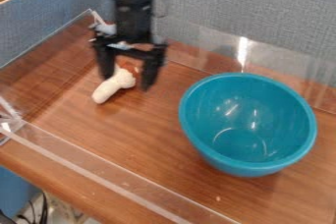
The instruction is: Put the mushroom in the blue bowl
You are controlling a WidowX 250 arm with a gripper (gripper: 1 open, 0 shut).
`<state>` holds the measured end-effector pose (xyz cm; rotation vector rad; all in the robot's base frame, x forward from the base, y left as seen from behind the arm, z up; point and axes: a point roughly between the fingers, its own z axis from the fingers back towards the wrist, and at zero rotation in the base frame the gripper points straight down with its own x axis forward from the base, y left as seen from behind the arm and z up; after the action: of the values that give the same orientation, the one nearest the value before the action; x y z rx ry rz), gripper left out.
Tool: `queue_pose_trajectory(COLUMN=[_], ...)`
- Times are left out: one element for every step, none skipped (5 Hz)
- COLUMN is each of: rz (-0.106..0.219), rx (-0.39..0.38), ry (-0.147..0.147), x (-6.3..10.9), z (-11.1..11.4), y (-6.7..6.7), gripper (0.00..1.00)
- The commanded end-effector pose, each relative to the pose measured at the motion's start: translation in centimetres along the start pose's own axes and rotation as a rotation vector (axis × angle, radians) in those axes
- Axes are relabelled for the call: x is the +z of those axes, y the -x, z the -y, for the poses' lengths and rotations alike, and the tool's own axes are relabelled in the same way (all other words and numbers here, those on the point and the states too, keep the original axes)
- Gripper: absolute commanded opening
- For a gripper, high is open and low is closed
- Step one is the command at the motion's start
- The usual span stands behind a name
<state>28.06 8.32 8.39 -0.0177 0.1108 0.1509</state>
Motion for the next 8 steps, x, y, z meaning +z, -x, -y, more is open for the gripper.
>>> queue_pose_trajectory(rz=[0.048, 0.055, 0.055, 0.054, 0.052, 0.049, 0.047, 0.047], rx=[0.05, 0.105, 0.117, 0.13, 0.08, 0.033, -0.018, -0.046], ry=[0.001, 0.017, 0.026, 0.033, 0.035, 0.034, 0.031, 0.031], x=[-0.3, -1.0, -1.2, -1.2, -1.6, -1.8, -2.0, -2.6], z=[-1.6, -1.9, -2.1, -2.4, -1.8, -1.2, -0.6, -0.6], y=[-1.3, -1.9, -1.9, -1.8, -2.5, -3.2, -3.8, -4.2], gripper=[1.0, 1.0, 1.0, 1.0, 1.0, 1.0, 1.0, 1.0])
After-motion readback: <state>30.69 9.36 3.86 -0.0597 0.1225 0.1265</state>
